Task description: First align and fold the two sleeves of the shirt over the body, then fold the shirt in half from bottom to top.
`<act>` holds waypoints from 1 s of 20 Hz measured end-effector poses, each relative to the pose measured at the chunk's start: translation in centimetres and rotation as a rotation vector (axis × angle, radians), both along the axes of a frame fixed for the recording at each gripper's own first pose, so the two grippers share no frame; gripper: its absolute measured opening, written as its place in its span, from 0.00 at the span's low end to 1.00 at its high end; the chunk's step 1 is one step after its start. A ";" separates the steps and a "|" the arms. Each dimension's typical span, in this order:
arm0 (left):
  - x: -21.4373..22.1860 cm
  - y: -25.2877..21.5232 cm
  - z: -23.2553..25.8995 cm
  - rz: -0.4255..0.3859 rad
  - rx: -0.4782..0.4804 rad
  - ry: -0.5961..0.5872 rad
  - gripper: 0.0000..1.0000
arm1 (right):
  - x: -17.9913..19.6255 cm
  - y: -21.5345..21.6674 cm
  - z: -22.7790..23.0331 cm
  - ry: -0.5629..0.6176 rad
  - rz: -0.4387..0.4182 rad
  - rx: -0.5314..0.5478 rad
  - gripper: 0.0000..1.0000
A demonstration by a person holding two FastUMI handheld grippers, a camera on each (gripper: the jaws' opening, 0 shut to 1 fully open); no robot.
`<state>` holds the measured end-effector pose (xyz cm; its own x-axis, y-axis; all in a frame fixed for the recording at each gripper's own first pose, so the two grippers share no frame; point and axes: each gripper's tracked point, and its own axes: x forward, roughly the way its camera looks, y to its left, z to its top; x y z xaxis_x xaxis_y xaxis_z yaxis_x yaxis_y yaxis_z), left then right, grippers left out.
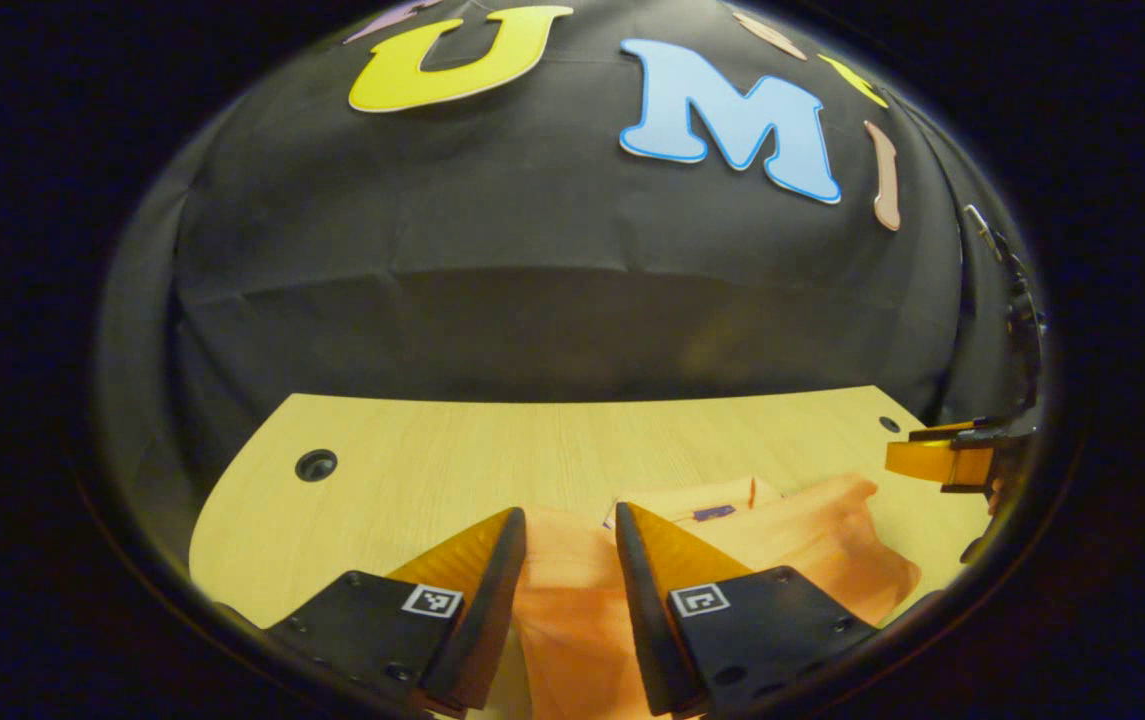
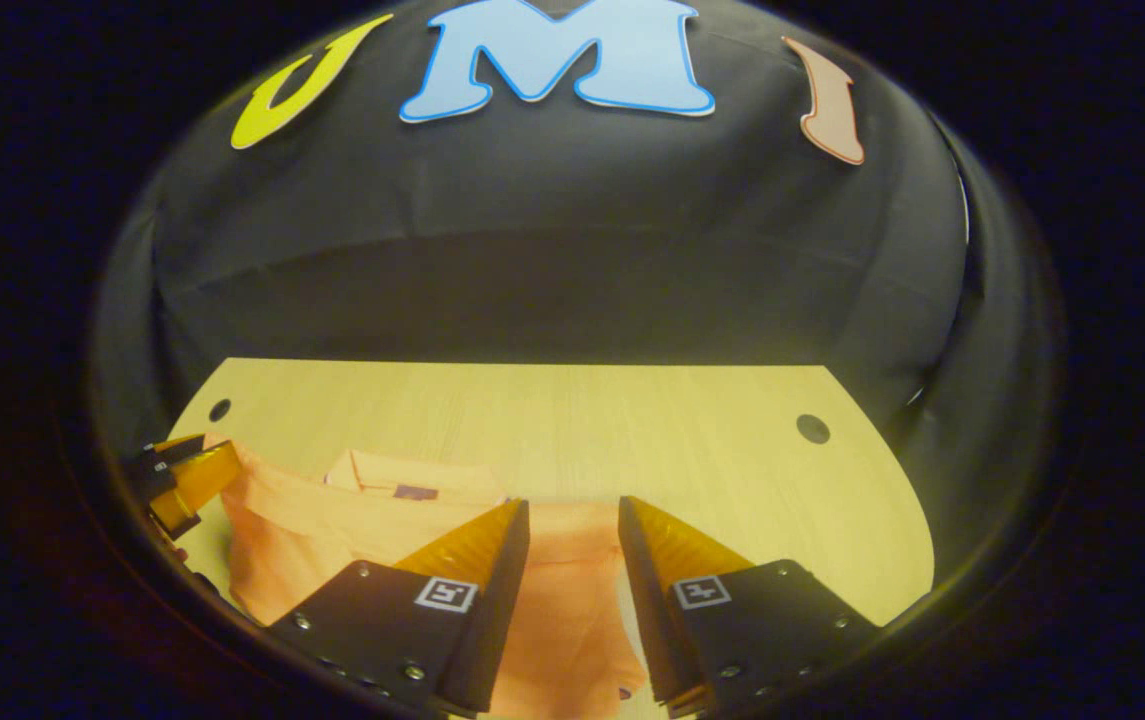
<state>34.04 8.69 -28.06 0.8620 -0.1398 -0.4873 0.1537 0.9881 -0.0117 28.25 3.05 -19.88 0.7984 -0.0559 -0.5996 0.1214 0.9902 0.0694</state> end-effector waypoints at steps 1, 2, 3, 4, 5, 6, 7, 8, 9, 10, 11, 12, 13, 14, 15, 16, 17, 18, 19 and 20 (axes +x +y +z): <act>-0.6 -0.4 1.4 -0.011 -0.003 -0.027 0.66 | -0.5 0.1 1.2 -0.026 0.009 -0.014 0.63; -1.5 -0.6 2.8 -0.016 -0.005 -0.054 0.72 | -1.1 0.2 2.3 -0.056 0.016 -0.029 0.70; -2.3 -0.8 4.3 -0.018 -0.005 -0.081 0.78 | -1.8 0.3 3.9 -0.093 0.020 -0.042 0.79; -3.1 -1.1 5.9 -0.017 -0.007 -0.111 0.81 | -2.4 0.5 5.5 -0.134 0.025 -0.052 0.82; -4.1 -1.2 7.4 -0.015 -0.008 -0.136 0.82 | -3.1 0.6 7.0 -0.171 0.028 -0.063 0.88; -5.1 -1.4 8.7 -0.010 -0.007 -0.158 0.83 | -4.0 0.7 8.3 -0.204 0.033 -0.073 0.87; -6.0 -1.6 10.3 -0.008 -0.010 -0.188 0.83 | -4.7 0.9 9.8 -0.235 0.039 -0.080 0.88; -6.9 -1.9 11.7 -0.005 -0.010 -0.215 0.83 | -5.5 1.1 10.9 -0.263 0.045 -0.084 0.88; -7.7 -2.0 13.0 -0.005 -0.009 -0.237 0.84 | -6.3 1.3 12.1 -0.290 0.049 -0.082 0.88; -8.7 -2.4 14.2 -0.005 -0.010 -0.261 0.84 | -7.2 1.7 13.3 -0.316 0.053 -0.075 0.88; -9.6 -2.7 15.5 -0.007 -0.011 -0.286 0.84 | -8.0 1.9 14.4 -0.340 0.057 -0.067 0.88; -10.3 -3.0 16.7 -0.008 -0.010 -0.307 0.84 | -8.9 2.1 15.2 -0.357 0.061 -0.061 0.87; -11.2 -3.3 17.7 -0.011 -0.009 -0.327 0.84 | -9.8 2.2 16.1 -0.378 0.062 -0.060 0.88; -12.0 -3.7 18.8 -0.014 -0.009 -0.346 0.84 | -10.6 2.1 16.8 -0.396 0.064 -0.063 0.88; -12.8 -4.1 19.6 -0.016 -0.009 -0.360 0.84 | -11.4 2.1 17.5 -0.414 0.067 -0.067 0.87; -13.5 -4.5 20.4 -0.016 -0.014 -0.374 0.89 | -12.4 2.0 18.3 -0.427 0.068 -0.071 0.88; -14.2 -4.8 20.9 -0.010 -0.018 -0.384 0.91 | -13.6 1.9 18.9 -0.440 0.070 -0.074 0.89; -15.0 -5.1 21.5 -0.004 -0.022 -0.391 0.90 | -14.4 1.8 19.4 -0.453 0.070 -0.077 0.89; -15.8 -5.2 21.9 0.005 -0.023 -0.397 0.93 | -15.1 1.5 19.7 -0.464 0.071 -0.080 0.89; -16.3 -5.5 22.3 0.009 -0.027 -0.406 0.92 | -15.9 1.3 20.0 -0.474 0.073 -0.087 0.90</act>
